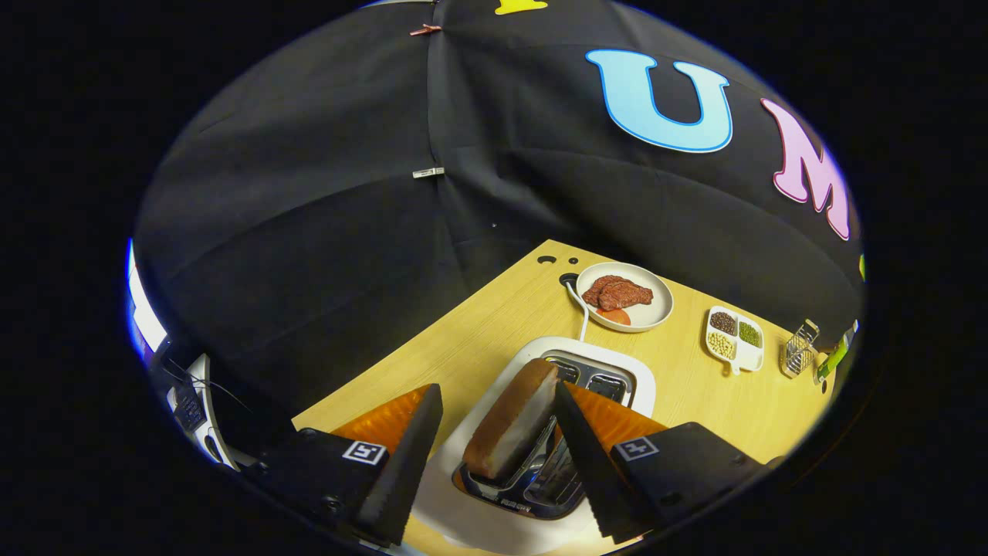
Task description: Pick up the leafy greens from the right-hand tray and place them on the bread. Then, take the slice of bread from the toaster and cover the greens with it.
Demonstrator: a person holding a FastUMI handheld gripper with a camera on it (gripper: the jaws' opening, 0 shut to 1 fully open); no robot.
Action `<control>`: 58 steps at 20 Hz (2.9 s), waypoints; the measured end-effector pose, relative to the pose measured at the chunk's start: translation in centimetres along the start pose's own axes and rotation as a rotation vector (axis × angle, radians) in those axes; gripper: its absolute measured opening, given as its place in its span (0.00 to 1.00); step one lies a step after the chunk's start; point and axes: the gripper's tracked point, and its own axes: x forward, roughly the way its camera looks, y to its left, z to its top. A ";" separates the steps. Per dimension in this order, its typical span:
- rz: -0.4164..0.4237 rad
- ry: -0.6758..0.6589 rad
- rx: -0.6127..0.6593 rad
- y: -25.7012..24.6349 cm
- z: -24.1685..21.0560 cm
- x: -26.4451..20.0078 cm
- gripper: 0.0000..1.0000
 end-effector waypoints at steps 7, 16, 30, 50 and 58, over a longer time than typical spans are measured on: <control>-0.056 0.029 -0.032 -0.8 -1.0 0.1 0.61; -0.020 0.027 0.075 -2.1 -0.2 -0.9 0.14; -0.044 -0.145 0.186 -10.0 6.3 -9.8 0.10; -0.137 0.048 0.643 -27.7 -12.0 -13.3 0.10; -0.149 0.122 0.678 -29.2 -16.7 -12.4 0.14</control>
